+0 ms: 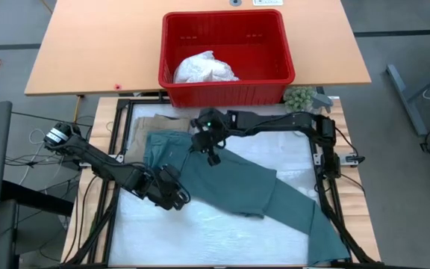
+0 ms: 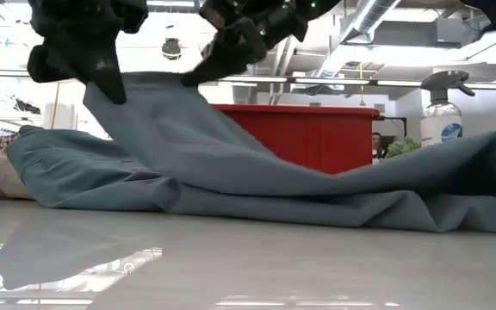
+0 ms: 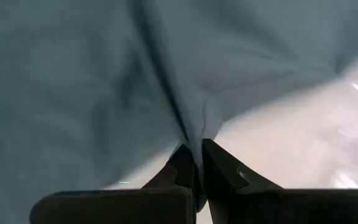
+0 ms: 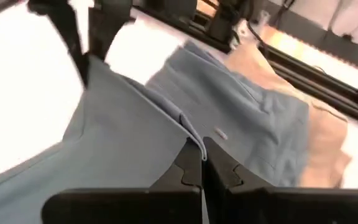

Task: Fold Laundry from Bin
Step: Fold the blue pants in the red bin

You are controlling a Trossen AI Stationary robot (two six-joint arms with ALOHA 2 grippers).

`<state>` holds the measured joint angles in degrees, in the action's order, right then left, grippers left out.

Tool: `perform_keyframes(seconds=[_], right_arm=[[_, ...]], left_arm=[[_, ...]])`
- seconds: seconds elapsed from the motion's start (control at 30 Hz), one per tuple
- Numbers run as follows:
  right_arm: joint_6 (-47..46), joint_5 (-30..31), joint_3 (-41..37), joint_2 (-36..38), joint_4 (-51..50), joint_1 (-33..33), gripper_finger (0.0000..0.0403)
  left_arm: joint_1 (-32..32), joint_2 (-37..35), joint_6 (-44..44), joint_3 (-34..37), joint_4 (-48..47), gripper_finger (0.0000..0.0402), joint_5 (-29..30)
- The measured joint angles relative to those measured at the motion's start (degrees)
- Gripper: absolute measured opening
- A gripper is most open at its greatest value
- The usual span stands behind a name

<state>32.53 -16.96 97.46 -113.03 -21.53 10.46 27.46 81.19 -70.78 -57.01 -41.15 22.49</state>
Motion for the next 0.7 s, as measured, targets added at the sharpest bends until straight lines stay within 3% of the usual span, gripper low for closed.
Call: perform_keyframes(seconds=[0.17, 0.7], right_arm=[[0.7, 2.0, 0.1, -0.5, -1.1, 1.0, 0.002], [1.9, 3.6, -2.2, -0.6, 0.3, 3.9, 0.002]], left_arm=[[-0.9, 0.0, -1.9, 0.0, -6.3, 0.0, 3.6], [-5.7, 0.0, 6.7, 0.0, -5.4, 0.0, 5.7]])
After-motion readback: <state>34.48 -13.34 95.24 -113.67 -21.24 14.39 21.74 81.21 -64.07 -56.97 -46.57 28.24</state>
